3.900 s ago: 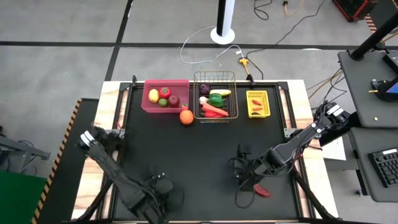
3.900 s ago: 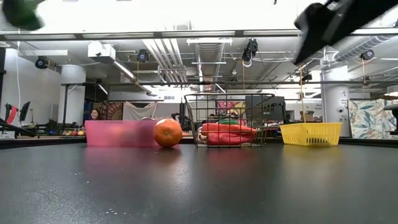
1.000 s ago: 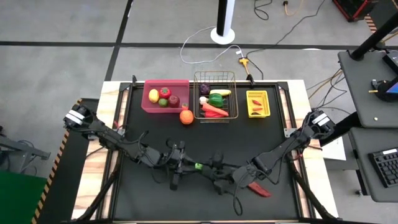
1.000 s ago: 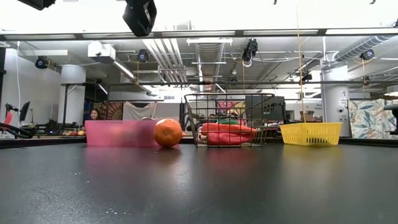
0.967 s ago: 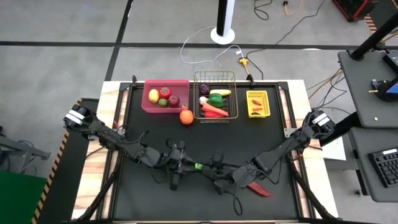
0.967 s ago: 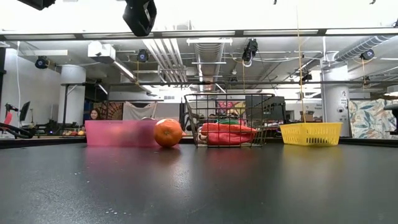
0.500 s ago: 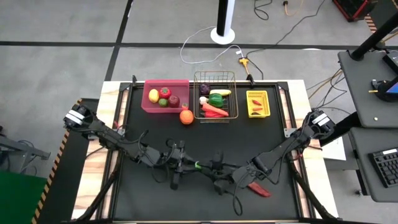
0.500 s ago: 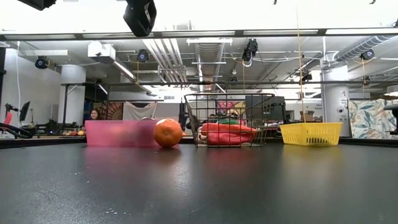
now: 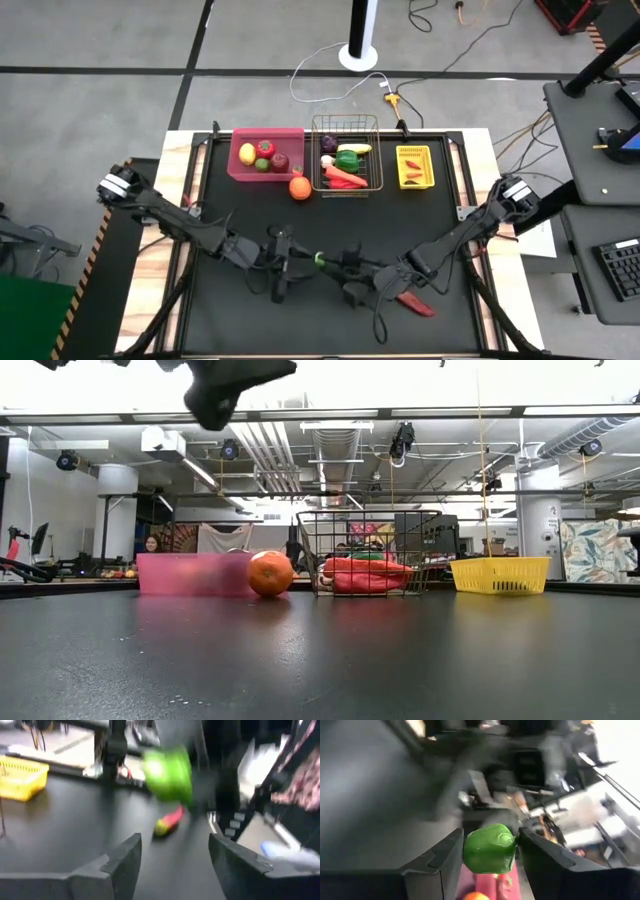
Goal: Sort produce into baskets
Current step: Put the small green chili pepper into the yellow bin
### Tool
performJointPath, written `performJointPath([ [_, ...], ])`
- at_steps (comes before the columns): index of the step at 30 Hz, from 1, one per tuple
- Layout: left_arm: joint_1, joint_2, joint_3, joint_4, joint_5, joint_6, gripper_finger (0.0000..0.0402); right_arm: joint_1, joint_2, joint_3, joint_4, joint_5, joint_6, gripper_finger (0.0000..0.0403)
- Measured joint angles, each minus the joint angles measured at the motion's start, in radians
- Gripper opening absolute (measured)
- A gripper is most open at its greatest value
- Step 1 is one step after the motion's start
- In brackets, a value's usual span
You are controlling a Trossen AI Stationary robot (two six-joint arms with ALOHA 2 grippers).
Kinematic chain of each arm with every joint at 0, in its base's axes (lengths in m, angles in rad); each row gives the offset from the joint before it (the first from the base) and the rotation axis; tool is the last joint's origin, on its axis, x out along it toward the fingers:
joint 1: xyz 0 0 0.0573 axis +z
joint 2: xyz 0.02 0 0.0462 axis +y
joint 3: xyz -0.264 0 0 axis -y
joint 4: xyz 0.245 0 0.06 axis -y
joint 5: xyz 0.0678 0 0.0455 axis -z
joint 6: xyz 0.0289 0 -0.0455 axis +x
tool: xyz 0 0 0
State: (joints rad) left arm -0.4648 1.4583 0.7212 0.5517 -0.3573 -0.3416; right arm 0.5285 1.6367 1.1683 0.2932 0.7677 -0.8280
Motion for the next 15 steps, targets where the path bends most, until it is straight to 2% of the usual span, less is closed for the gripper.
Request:
performJointPath([
  [7,-0.002,-0.130,0.000,-0.263,-0.013,-0.075,0.0230,-0.055,-0.065,0.000,-0.076,0.088,0.133,0.0177],
  [11,-0.004,-0.167,0.000,-0.323,-0.072,-0.106,0.0231,-0.148,-0.147,0.000,-0.236,0.098,0.344,0.0177],
  [15,-0.004,-0.165,0.000,-0.356,-0.132,-0.116,0.0231,-0.298,-0.244,0.000,-0.498,0.098,0.659,0.0177],
])
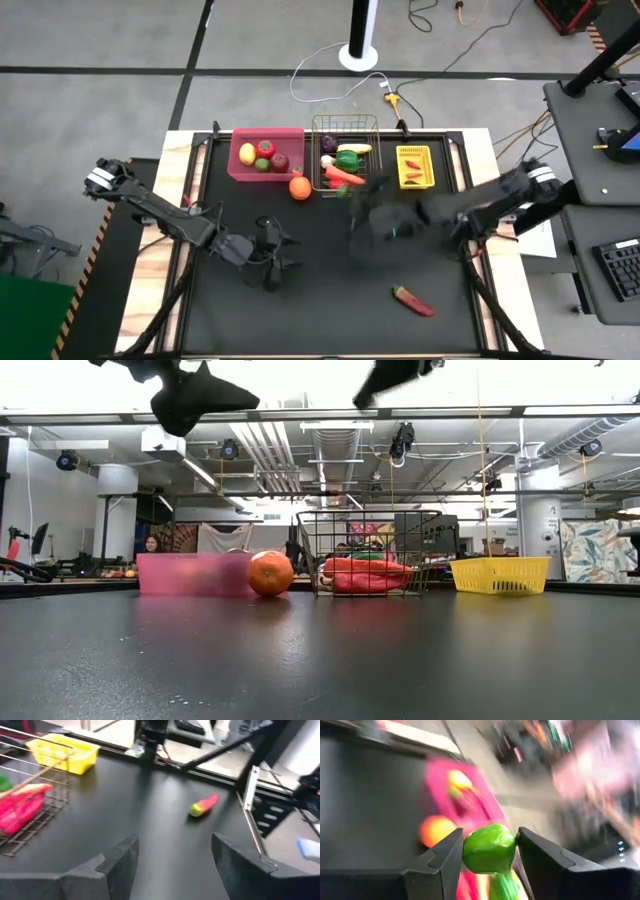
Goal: Sort produce into baskets
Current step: Put the small green chili pepper into the yellow bin
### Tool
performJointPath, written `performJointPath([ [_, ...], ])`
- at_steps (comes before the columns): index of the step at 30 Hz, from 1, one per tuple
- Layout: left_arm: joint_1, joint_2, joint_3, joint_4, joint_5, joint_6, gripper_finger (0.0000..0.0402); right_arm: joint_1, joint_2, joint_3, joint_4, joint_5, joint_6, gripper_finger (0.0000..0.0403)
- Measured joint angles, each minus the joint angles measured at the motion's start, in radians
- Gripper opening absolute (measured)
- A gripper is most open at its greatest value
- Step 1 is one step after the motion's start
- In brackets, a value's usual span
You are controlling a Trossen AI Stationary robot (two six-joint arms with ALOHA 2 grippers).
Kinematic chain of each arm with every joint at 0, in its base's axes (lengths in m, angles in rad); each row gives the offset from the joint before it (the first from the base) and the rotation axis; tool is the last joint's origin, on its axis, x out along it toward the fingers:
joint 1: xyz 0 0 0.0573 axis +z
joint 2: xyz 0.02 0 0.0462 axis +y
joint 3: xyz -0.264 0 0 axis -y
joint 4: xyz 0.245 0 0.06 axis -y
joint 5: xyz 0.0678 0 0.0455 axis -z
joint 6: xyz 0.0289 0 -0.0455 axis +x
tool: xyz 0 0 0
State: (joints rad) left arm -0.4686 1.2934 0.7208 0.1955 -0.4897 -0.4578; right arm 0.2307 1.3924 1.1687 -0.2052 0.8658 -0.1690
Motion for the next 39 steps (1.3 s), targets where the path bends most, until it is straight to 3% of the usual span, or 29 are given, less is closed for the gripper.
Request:
performJointPath([
  [6,0.000,0.000,0.000,-0.035,-0.077,-0.015,0.0231,-0.333,-0.129,-0.005,-0.556,-0.006,0.611,0.0177],
  [10,0.002,0.000,0.000,-0.041,-0.130,-0.007,0.0231,-0.564,-0.144,-0.041,-0.763,-0.153,0.803,0.0177],
  [14,0.002,0.001,0.000,-0.040,-0.189,0.003,0.0231,-0.720,-0.116,-0.105,-0.703,-0.322,0.723,0.0177],
  [19,0.002,0.001,0.000,-0.040,-0.209,0.003,0.0231,-0.809,-0.078,-0.122,-0.692,-0.366,0.674,0.0177],
  [29,0.003,0.001,0.000,-0.040,-0.210,0.055,0.0231,-0.823,-0.011,-0.125,-0.681,-0.424,0.679,0.0181],
  [39,0.006,0.001,0.000,-0.040,-0.209,0.056,0.0231,-0.825,0.011,-0.126,-0.678,-0.424,0.693,0.0219],
])
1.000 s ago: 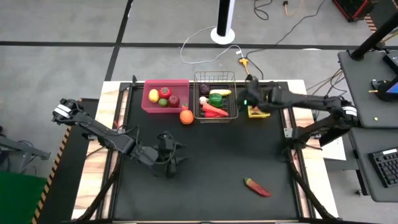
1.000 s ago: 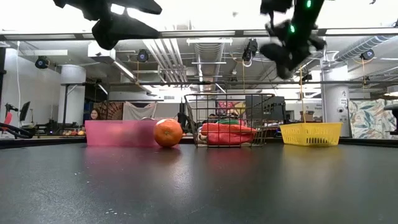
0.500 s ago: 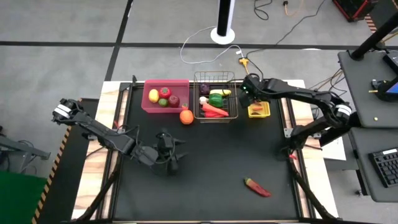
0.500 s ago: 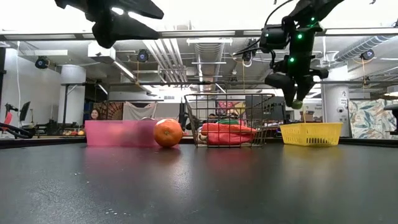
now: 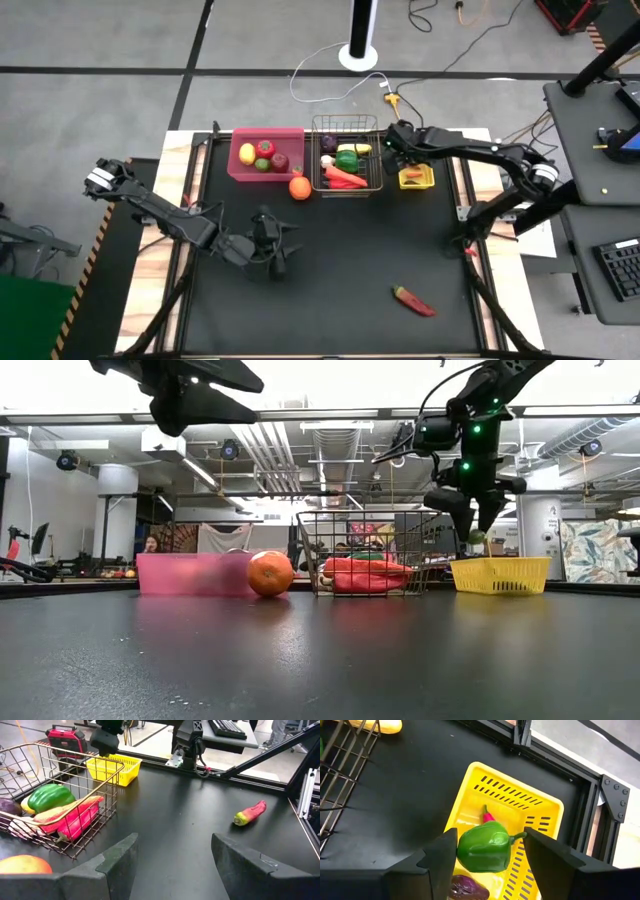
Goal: Sort produce into baskets
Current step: Put the small green chili pepper into the yellow bin, then put the big red chili pepper into the gold mesh basket
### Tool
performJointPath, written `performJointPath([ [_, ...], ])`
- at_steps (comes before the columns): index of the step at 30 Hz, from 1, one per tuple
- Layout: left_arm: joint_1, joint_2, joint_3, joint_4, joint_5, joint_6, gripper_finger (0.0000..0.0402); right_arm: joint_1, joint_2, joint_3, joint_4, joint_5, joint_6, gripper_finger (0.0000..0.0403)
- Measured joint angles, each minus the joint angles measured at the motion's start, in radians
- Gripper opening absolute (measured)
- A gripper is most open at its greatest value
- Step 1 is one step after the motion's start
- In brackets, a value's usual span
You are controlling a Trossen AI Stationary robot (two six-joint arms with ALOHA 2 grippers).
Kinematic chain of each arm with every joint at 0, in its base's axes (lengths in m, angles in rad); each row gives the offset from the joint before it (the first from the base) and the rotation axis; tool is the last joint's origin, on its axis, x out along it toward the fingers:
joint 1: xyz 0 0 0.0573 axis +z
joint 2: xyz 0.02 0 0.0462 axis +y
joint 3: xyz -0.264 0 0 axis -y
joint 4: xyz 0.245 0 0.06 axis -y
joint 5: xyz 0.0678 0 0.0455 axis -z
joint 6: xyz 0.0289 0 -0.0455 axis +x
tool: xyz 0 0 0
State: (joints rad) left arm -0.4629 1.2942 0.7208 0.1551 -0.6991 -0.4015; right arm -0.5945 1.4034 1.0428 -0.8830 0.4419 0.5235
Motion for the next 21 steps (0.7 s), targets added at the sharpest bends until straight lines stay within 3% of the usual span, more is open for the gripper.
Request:
performJointPath([
  [9,0.000,0.000,0.000,0.000,0.001,-0.007,0.0231,0.001,-0.050,0.013,-0.044,-0.006,0.008,0.0256],
  [12,0.000,0.000,0.000,-0.001,0.001,-0.021,0.0231,0.023,-0.072,0.013,-0.053,-0.093,0.035,0.0272],
  [17,0.000,0.001,0.000,-0.002,0.035,-0.027,0.0231,0.165,-0.150,0.014,-0.080,-0.343,0.052,0.0292],
  [21,-0.001,0.011,0.000,-0.002,0.036,-0.027,0.0231,0.349,-0.235,0.014,-0.218,-0.375,0.192,0.0299],
])
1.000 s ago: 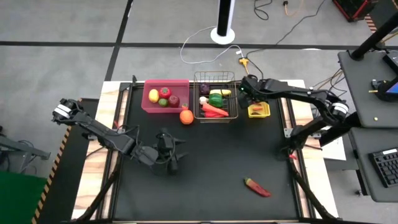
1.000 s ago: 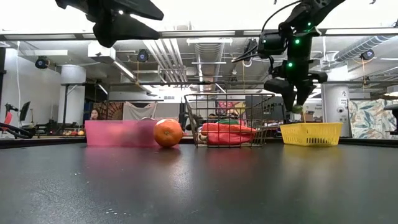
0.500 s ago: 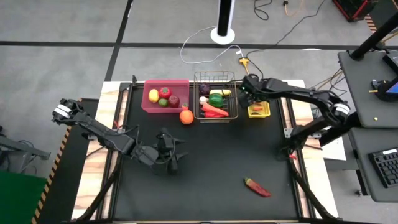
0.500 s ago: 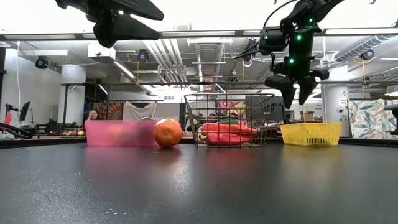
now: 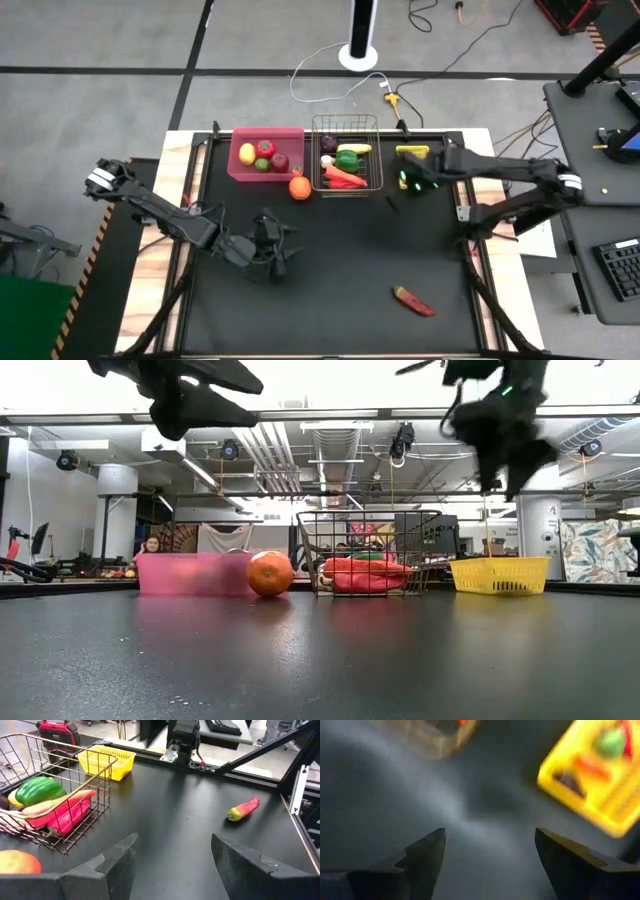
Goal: Sort produce into baskets
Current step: Put the big red chili pepper into the gold mesh basket
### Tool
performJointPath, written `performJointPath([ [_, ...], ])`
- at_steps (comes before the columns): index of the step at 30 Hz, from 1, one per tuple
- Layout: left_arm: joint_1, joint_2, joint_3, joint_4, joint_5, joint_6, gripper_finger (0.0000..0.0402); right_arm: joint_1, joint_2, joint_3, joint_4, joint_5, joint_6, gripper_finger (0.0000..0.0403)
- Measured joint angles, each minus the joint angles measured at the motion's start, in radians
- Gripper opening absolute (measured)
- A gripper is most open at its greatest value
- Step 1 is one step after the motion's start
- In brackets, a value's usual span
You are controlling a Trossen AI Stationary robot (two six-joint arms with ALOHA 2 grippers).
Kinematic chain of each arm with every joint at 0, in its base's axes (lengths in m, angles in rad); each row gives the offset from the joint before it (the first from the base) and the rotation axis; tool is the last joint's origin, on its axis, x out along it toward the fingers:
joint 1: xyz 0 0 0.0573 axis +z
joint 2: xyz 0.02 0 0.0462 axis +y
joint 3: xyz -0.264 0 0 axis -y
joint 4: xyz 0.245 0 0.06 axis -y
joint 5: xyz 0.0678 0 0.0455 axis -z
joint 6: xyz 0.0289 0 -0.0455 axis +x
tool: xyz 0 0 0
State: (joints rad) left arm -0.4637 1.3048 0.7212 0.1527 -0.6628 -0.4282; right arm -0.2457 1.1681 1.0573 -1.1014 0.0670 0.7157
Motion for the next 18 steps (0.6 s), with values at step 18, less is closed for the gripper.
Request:
performJointPath([
  [18,0.000,0.032,0.085,0.012,0.000,0.120,0.0231,0.869,0.225,0.001,0.016,-0.198,0.477,0.0274],
])
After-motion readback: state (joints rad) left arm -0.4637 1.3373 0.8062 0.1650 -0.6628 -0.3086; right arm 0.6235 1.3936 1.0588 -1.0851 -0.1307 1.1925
